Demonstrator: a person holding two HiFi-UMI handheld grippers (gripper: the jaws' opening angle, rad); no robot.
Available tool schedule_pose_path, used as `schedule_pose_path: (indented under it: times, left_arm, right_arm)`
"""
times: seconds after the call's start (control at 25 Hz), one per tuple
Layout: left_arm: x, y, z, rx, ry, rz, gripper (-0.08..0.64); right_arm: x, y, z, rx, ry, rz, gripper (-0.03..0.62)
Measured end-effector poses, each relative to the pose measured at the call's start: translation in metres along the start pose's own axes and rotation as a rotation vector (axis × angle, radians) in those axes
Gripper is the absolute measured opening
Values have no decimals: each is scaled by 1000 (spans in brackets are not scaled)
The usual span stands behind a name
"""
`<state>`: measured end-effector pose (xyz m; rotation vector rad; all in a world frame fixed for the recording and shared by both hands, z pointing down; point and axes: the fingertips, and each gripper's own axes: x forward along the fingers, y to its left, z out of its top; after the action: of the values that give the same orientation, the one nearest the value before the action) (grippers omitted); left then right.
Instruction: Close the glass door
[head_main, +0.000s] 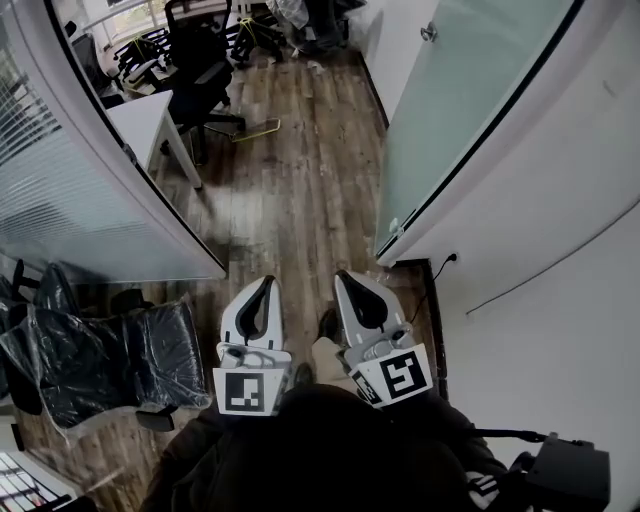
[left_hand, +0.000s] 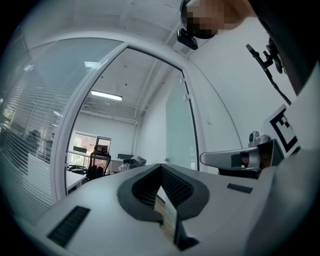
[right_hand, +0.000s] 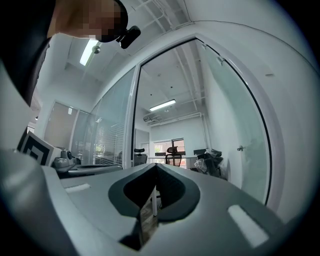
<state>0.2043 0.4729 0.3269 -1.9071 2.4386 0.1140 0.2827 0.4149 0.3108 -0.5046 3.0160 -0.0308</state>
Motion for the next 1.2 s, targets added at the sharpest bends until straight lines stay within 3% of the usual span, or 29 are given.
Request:
schedule_pose_path:
  times: [0.24,0.68,1.2]
  left_arm:
    - [109,15,-16,37,7,-44,-3]
    - [362,15,-34,62,44,-128,-3]
    - [552,67,-55,64,40,-148,-3]
  right_arm:
    - [65,-83,-14,5,-20,-52,2]
    - [202,-292,-19,48,-36,-124,2]
    - [343,-426,-35,53,-43,-161,2]
